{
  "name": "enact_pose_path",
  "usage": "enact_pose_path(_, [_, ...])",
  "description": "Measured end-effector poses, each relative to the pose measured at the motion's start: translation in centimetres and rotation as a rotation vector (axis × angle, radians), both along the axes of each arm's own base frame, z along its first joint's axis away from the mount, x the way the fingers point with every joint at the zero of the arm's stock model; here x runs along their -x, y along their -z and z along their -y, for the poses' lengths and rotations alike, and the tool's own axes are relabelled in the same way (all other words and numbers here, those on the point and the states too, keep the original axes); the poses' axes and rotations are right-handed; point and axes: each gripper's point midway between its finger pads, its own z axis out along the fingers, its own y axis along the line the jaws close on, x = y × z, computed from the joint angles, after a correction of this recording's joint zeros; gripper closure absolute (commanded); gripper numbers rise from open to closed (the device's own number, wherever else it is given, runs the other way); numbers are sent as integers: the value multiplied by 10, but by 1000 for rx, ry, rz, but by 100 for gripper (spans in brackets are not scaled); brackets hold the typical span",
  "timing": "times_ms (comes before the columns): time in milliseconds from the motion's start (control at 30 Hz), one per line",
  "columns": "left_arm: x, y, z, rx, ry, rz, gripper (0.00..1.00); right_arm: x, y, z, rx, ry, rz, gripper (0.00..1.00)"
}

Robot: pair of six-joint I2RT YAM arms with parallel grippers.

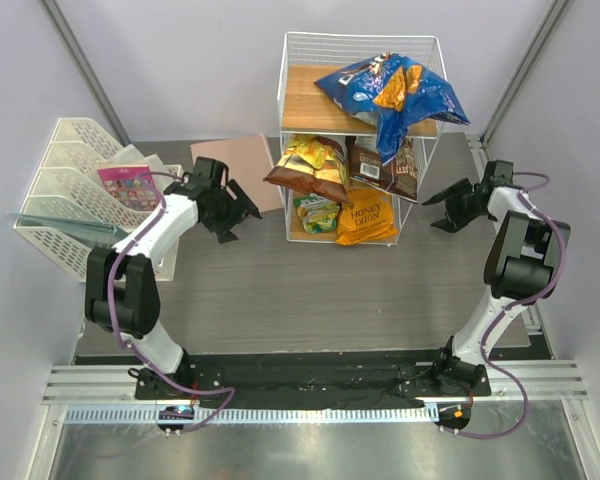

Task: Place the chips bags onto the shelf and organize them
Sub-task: Reset both arms

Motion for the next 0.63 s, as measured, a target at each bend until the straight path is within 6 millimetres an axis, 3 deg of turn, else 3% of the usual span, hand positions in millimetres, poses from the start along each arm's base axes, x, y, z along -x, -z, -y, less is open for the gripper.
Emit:
enact_pose_path(267, [17, 4, -4, 2, -9, -14, 19, 18, 4, -4, 3, -6, -35, 35])
enact_pose_path(633, [14, -1, -2, 13, -10, 0, 18, 28, 1, -8, 1, -7, -35, 35])
